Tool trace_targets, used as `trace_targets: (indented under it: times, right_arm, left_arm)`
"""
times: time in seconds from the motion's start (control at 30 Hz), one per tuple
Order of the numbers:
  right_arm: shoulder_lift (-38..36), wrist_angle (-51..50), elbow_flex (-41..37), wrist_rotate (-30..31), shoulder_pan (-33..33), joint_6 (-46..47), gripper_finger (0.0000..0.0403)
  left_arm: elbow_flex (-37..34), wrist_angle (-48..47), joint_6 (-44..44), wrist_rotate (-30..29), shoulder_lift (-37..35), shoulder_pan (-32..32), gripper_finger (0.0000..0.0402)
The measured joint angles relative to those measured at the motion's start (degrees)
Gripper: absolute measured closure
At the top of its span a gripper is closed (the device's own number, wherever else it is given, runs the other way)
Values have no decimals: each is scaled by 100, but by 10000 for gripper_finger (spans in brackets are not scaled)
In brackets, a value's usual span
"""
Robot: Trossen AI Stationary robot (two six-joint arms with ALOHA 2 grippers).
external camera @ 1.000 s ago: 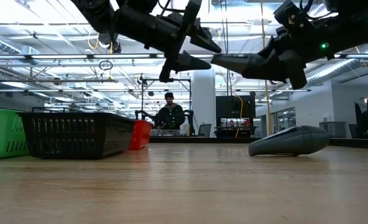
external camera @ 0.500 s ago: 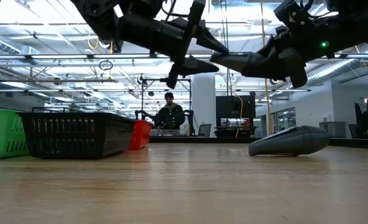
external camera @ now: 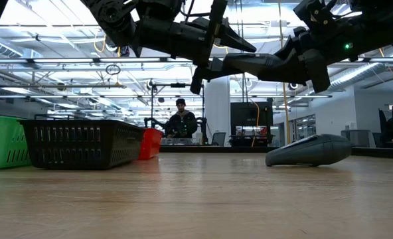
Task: Pick & Place Travel size toiletries
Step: Put the bottom gray deodorant into the black bin
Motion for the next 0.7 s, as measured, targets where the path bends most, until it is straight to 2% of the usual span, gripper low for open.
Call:
trace_targets:
  times: [0.53,0.7]
  right_arm:
    - [0,-4,1,-13,11,2,195]
    - [0,-14,0,-10,13,2,195]
  left_arm:
    - [0,-8,193,193,0,2,207]
    - [-2,-12,220,351,0,9,248]
